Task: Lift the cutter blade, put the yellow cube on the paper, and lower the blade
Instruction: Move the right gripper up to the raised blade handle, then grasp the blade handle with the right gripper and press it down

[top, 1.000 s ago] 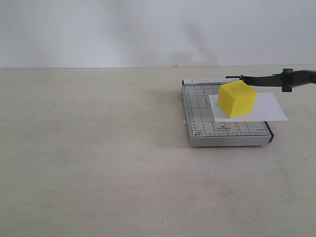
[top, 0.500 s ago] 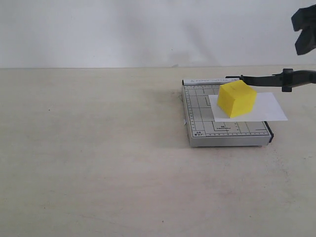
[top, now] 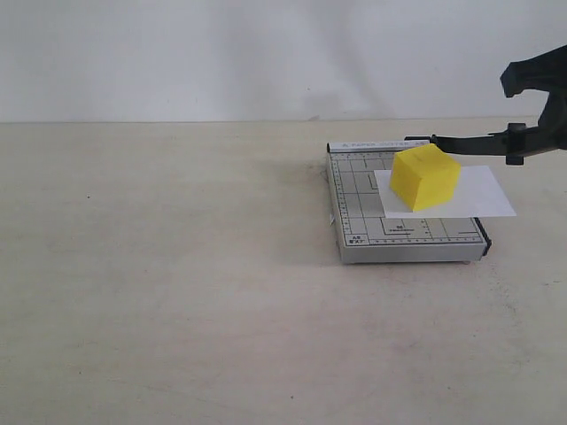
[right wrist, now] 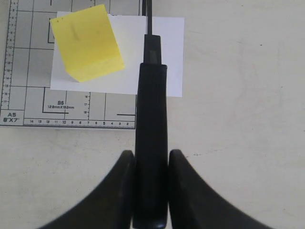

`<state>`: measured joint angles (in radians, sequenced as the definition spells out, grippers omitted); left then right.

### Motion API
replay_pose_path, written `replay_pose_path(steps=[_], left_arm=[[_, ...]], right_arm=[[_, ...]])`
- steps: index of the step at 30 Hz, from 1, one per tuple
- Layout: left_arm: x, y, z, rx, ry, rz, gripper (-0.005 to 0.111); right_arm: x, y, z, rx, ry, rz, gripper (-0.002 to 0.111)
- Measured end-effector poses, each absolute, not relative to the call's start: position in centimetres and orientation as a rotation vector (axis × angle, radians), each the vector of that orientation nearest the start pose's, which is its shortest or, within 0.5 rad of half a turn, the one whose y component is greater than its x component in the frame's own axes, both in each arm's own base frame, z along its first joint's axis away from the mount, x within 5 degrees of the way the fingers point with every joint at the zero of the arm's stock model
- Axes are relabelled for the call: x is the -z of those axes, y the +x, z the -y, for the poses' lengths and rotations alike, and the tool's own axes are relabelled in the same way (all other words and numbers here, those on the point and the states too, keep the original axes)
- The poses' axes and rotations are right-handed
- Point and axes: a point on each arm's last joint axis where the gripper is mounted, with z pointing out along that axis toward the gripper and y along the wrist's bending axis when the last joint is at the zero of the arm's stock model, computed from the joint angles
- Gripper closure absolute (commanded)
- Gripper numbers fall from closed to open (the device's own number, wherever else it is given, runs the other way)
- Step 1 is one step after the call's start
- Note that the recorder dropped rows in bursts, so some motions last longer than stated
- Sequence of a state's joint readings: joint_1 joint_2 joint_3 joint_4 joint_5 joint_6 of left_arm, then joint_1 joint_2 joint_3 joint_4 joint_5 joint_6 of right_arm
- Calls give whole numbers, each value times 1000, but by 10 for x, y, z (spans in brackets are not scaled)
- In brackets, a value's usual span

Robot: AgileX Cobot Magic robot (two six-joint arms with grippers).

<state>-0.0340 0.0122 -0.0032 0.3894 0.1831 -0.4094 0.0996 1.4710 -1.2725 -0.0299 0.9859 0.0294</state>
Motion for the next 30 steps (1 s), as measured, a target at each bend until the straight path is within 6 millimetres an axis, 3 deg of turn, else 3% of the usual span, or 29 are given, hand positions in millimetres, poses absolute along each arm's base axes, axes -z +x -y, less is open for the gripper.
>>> replay_pose_path(steps=[8, 12, 18, 22, 30], left_arm=[[-198, 57, -4, -12, -46, -1661, 102], [-198, 57, -4, -12, -46, -1661, 102], [-198, 57, -5, -32, -30, -1660, 102], [-199, 57, -6, -79, -3, -1656, 102], [-198, 56, -12, -34, -156, -1656, 102]], right_arm=[[-321, 302, -28, -3, -95, -2667, 94], [-321, 303, -28, -5, -90, -2660, 109], [-322, 301, -29, -33, -61, -2624, 108], [-317, 293, -28, -58, -14, -2546, 108], [-290, 264, -28, -142, 60, -2337, 108]])
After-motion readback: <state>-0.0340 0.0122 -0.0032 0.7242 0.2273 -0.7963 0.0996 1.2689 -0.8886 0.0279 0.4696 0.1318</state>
